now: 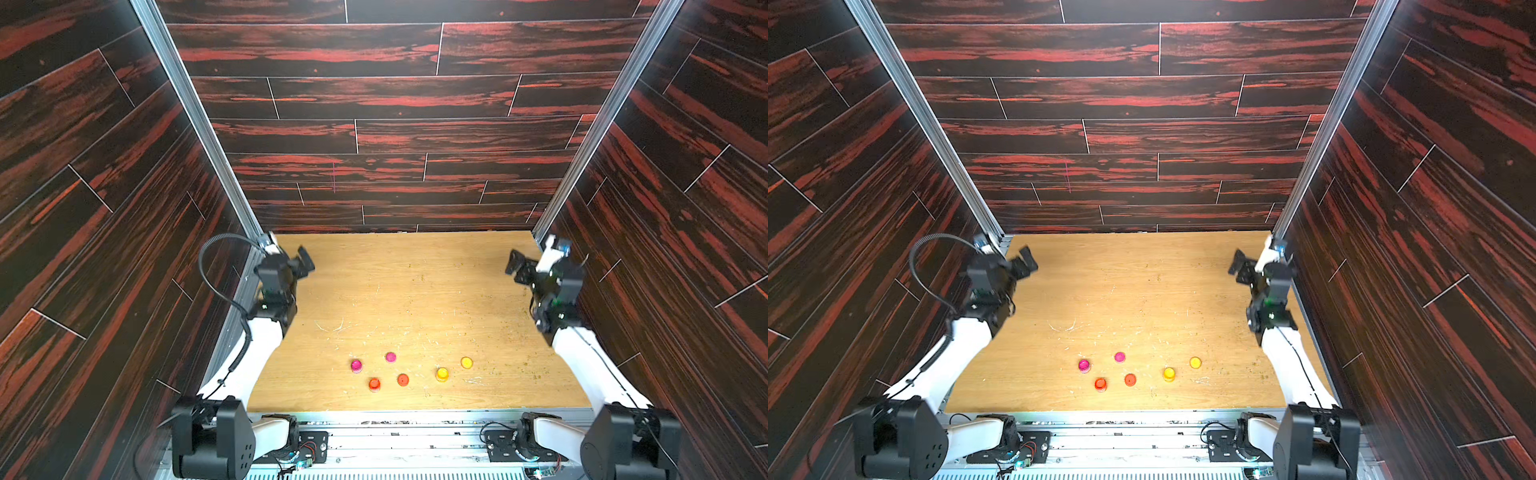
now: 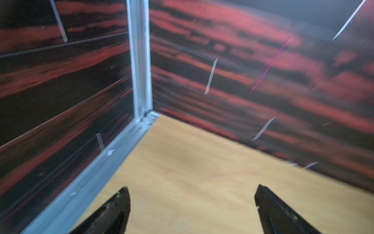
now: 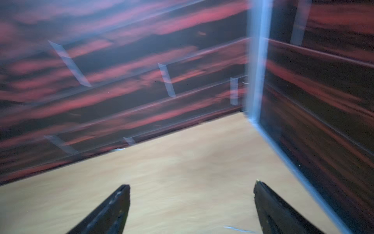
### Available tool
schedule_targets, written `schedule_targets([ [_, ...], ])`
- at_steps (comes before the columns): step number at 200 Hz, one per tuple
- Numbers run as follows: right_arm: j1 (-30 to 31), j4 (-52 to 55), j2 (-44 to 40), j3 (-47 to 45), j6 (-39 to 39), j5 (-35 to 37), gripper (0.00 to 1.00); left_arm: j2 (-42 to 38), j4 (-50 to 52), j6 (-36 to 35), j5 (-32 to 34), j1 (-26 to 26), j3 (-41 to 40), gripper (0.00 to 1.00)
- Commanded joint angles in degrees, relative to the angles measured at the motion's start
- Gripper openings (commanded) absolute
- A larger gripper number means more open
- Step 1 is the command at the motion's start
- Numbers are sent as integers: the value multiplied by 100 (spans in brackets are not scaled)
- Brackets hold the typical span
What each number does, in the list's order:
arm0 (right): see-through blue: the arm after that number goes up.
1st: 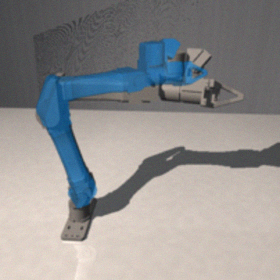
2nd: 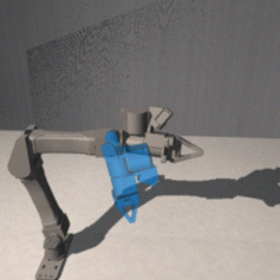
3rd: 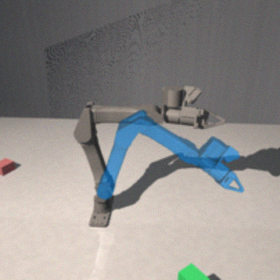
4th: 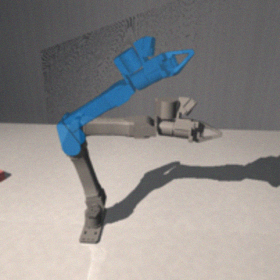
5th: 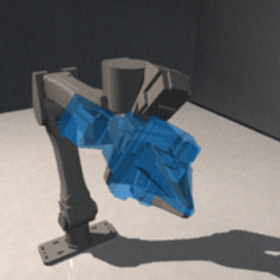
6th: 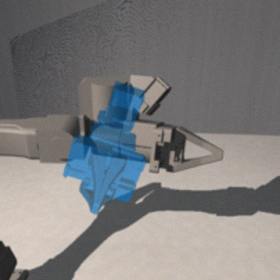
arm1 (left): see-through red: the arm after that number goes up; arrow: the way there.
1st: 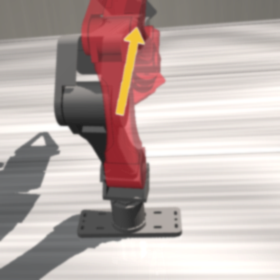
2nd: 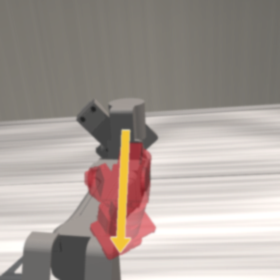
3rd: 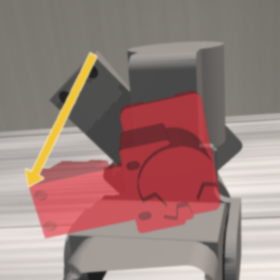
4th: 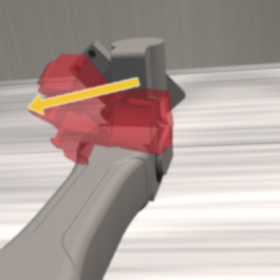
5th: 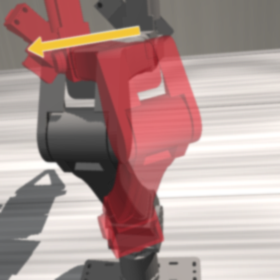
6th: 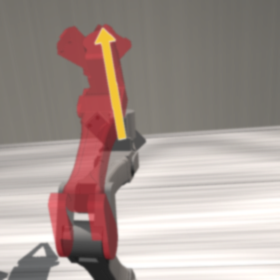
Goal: Close the paint jar lid
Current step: Pick up the paint jar from the center of the board.
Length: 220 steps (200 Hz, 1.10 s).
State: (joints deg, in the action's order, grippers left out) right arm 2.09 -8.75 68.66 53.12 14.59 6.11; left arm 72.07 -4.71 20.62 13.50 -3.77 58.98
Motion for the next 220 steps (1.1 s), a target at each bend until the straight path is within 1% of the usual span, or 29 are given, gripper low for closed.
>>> schedule_targets([
  [1, 1155, 2978, 344, 756, 268, -467, 99, 158, 2818, 810, -512, -230, 629, 100],
  [6, 1494, 3245, 477, 944, 279, -437, 99, 154, 3128, 845, -500, -309, 710, 100],
  [15, 2052, 3680, 696, 1226, 315, -508, 98, 64, 3454, 851, -682, -414, 664, 100],
  [24, 2545, 3959, 893, 1411, 480, -524, 98, -133, 3636, 862, -756, -523, 476, 100],
  [36, 3025, 4141, 1125, 1551, 679, -721, 96, -524, 3688, 893, -864, -652, 87, 100],
  [56, 3761, 4288, 1614, 1836, 885, -813, 95, -1168, 3610, 975, -736, -835, -622, 100],
  [66, 4091, 4400, 1961, 2094, 935, -799, 93, -1396, 3578, 1018, -708, -895, -853, 100],
  [77, 4419, 4505, 2354, 2383, 877, -878, 89, -1540, 3595, 1069, -631, -971, -1016, 100],
  [88, 4729, 4553, 2662, 2589, 844, -809, 88, -1668, 3609, 1125, -518, -1036, -1134, 100],
  [115, 5416, 4123, 3201, 2807, 592, -1031, 85, -1737, 3617, 1218, -469, -1080, -1330, 100],
  [130, 5676, 3930, 3487, 2916, 415, -953, 83, -1738, 3603, 1216, -507, -1075, -1387, 100],
  [143, 5816, 3753, 3708, 2958, 246, -1023, 77, -1766, 3546, 1216, -559, -1078, -1439, 100],
  [171, 6026, 3477, 4005, 2994, -87, -971, 75, -1859, 3492, 1118, -575, -1075, -1495, 100],
  [193, 6094, 3401, 4184, 2992, -200, -1064, 71, -1886, 3520, 1049, -561, -1078, -1465, 100],
  [220, 6250, 3380, 4333, 3005, -325, -1003, 70, -1921, 3552, 984, -466, -1075, -1448, 100],
])
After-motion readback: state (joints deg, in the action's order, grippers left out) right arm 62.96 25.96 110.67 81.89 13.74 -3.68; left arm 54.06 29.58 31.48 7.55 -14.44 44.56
